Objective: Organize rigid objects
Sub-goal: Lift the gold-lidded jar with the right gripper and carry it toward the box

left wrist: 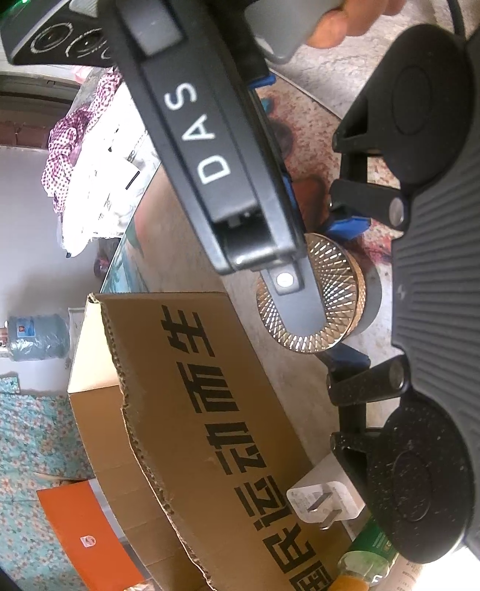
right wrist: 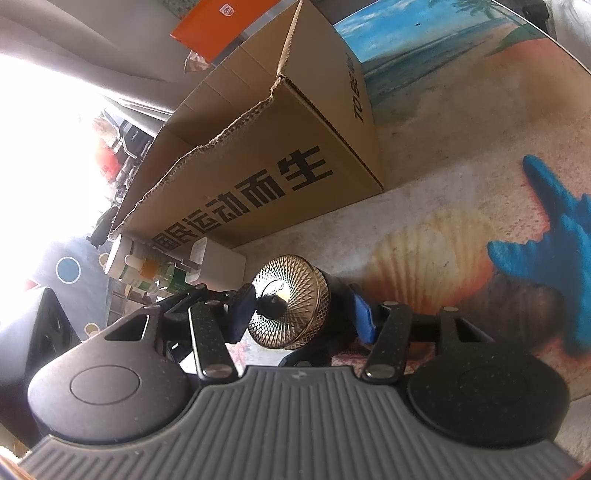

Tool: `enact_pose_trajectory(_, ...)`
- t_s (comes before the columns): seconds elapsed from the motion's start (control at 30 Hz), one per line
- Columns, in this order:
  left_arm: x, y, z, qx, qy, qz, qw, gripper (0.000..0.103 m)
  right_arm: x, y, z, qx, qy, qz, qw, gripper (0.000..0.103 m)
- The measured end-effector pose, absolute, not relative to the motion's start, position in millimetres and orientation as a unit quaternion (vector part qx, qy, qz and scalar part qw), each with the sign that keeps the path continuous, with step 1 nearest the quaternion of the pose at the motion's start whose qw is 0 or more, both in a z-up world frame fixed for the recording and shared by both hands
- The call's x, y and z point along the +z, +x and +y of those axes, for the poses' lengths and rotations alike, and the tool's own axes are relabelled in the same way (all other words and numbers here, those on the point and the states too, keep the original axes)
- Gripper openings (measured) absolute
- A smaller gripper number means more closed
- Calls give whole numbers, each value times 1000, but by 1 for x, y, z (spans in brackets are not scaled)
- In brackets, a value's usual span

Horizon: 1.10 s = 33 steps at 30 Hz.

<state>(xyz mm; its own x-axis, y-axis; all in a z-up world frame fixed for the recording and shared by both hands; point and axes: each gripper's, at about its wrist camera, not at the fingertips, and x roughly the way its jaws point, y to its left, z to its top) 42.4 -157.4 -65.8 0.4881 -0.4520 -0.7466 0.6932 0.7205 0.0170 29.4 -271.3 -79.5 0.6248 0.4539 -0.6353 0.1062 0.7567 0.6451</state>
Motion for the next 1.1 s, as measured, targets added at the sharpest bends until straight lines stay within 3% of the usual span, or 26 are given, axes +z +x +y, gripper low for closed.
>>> enact_pose_trajectory(1.1, -60, 49, -149, -333, 154, 390, 845, 57, -75, 30, -266, 103, 320, 422, 842, 54)
